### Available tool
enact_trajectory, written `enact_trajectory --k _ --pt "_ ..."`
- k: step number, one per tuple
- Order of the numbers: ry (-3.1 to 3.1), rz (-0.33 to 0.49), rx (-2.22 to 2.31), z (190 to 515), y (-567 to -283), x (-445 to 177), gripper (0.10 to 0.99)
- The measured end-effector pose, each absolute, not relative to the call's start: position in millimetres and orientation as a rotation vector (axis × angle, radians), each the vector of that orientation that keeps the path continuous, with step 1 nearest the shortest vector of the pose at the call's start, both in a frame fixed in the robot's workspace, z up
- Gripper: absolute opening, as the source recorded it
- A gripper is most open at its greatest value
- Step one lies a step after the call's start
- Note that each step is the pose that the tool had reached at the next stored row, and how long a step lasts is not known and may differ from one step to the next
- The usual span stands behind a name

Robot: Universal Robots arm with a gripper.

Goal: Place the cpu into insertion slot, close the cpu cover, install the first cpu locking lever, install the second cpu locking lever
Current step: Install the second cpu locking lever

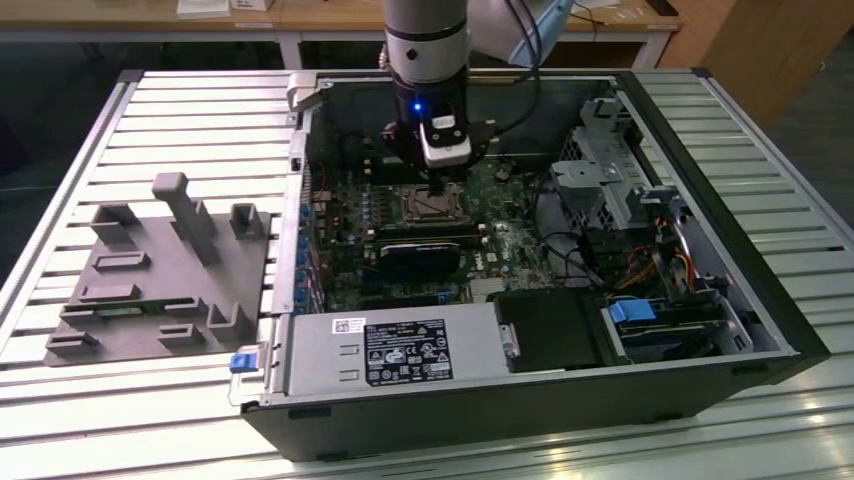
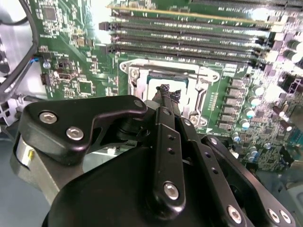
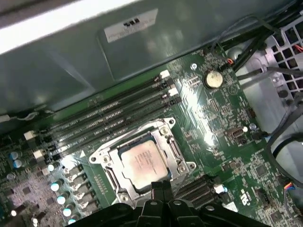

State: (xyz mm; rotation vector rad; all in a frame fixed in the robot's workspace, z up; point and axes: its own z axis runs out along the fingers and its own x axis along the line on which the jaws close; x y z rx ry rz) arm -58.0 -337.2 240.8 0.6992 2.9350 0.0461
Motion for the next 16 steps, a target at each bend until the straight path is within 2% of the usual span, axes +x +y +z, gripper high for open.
enact_trajectory --k 16 --pt "2.946 0.045 0.659 239 -360 -58 0.102"
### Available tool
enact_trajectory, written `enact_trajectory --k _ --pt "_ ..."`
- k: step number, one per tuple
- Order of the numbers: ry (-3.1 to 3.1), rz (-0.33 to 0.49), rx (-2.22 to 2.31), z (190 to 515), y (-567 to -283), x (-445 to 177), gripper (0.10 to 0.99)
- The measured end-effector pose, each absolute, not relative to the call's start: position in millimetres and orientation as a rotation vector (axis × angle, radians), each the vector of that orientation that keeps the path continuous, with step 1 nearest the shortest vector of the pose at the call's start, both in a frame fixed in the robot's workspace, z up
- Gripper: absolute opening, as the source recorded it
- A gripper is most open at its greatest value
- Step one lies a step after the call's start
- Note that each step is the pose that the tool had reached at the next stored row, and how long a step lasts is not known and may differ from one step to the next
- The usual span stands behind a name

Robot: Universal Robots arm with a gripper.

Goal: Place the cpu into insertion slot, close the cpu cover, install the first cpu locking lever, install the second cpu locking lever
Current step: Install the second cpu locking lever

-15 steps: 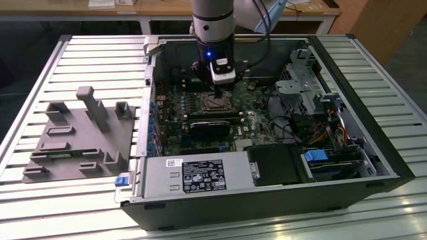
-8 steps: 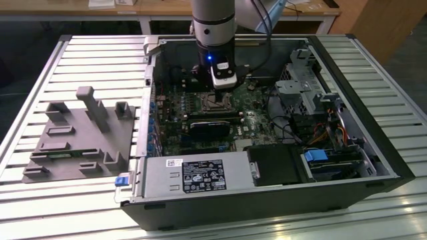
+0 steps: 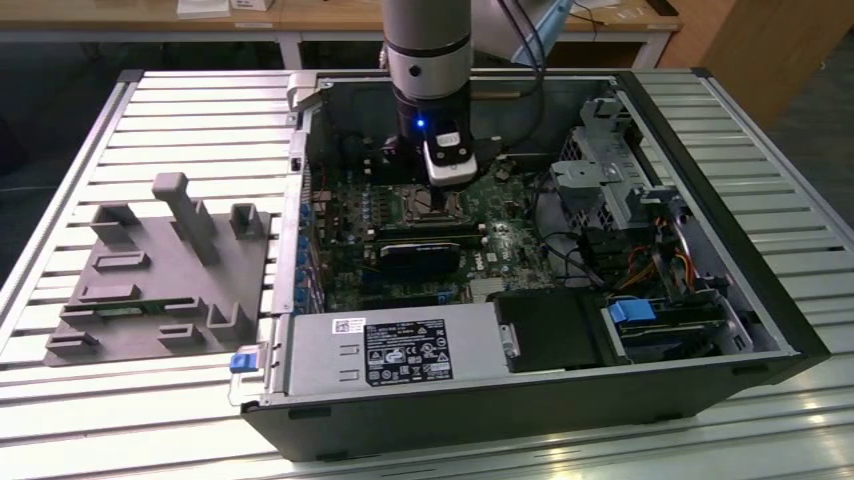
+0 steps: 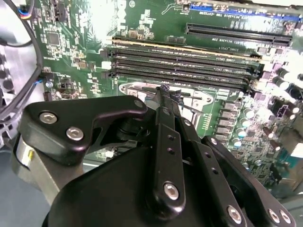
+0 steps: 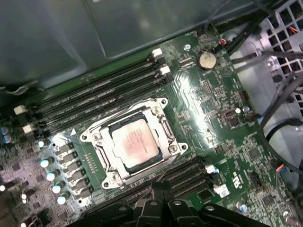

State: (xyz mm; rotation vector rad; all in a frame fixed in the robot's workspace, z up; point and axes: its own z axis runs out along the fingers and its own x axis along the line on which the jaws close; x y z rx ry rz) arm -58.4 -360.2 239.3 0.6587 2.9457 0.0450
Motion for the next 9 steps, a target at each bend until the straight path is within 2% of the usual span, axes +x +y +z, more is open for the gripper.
enact_trajectory --k 9 --pt "2.980 0.054 0.504 230.5 -360.2 -63.4 0.102"
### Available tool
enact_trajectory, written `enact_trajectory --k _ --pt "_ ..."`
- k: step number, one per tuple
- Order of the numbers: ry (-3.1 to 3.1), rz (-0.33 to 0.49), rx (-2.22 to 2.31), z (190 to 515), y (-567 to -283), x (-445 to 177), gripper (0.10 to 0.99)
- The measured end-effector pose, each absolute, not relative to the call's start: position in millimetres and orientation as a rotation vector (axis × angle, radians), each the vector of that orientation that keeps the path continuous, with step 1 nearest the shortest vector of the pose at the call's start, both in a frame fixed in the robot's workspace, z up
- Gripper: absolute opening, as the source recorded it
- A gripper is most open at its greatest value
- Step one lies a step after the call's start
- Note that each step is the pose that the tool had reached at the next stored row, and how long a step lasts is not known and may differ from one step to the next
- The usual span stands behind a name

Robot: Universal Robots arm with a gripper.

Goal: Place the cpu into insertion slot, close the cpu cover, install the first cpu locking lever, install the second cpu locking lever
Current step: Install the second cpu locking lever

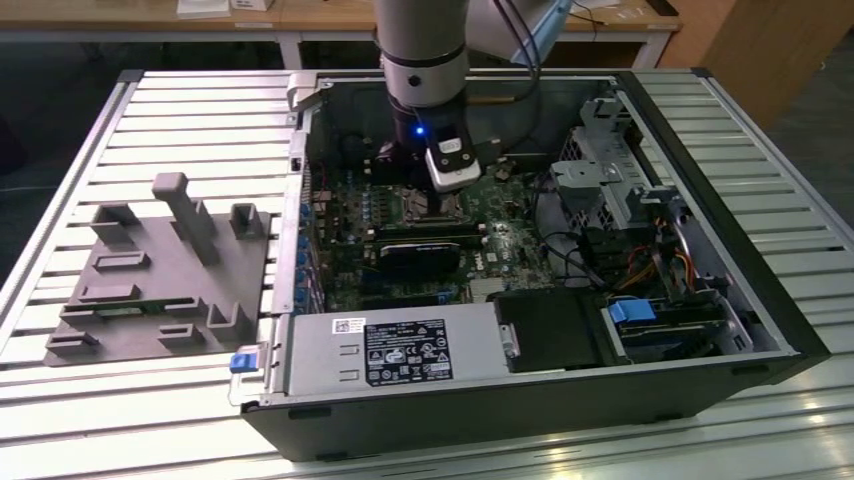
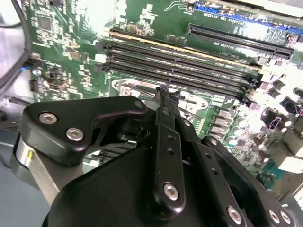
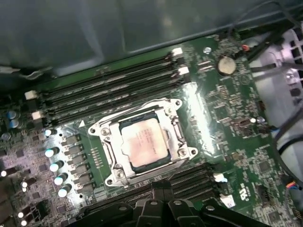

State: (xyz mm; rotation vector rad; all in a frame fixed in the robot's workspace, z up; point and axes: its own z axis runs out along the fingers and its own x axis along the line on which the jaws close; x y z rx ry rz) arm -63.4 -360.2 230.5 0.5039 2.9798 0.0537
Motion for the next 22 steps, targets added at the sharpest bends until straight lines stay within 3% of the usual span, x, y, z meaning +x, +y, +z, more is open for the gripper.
enact_trajectory --k 8,22 --pt "2.992 0.066 0.434 221 -361 -73 0.102" --pt "3.003 0.175 0.403 214 -372 -82 0.102"
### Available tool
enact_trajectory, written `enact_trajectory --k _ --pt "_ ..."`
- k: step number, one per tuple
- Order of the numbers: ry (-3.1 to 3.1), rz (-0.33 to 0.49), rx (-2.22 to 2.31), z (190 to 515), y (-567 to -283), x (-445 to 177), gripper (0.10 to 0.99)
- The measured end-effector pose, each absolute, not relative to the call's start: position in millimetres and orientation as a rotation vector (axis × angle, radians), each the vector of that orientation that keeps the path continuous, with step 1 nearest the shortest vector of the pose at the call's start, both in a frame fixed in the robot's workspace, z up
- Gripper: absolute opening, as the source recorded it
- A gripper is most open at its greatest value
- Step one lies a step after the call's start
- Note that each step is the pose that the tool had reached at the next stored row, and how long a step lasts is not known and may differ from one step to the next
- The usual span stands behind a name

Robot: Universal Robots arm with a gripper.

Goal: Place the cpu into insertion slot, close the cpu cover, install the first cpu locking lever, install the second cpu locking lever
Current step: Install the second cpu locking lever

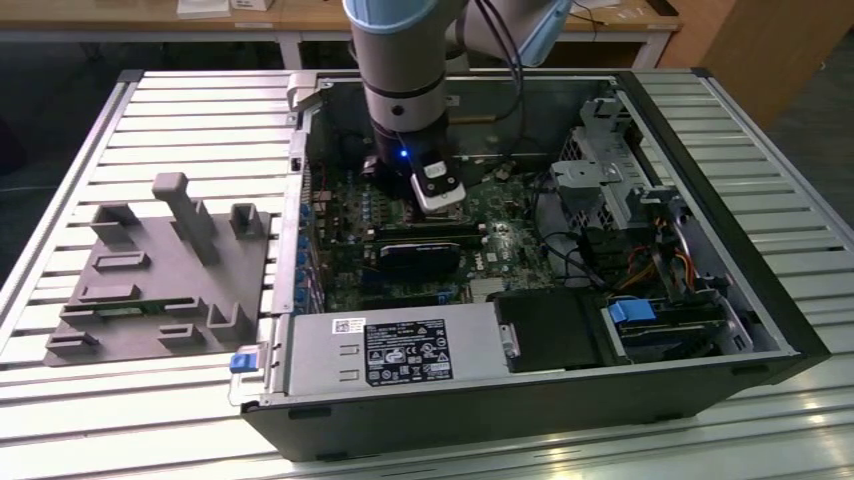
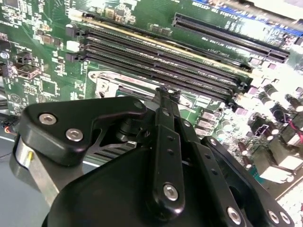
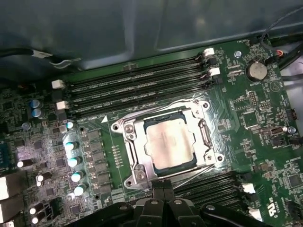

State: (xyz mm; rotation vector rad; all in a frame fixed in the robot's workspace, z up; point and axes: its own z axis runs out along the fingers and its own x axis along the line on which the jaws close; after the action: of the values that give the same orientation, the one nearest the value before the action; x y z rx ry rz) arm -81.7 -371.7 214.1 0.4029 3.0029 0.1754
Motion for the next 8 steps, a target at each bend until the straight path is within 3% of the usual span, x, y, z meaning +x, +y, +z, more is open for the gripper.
enact_trajectory --k 8 --pt "3.005 0.234 0.400 212.8 -382.4 -88.4 0.102"
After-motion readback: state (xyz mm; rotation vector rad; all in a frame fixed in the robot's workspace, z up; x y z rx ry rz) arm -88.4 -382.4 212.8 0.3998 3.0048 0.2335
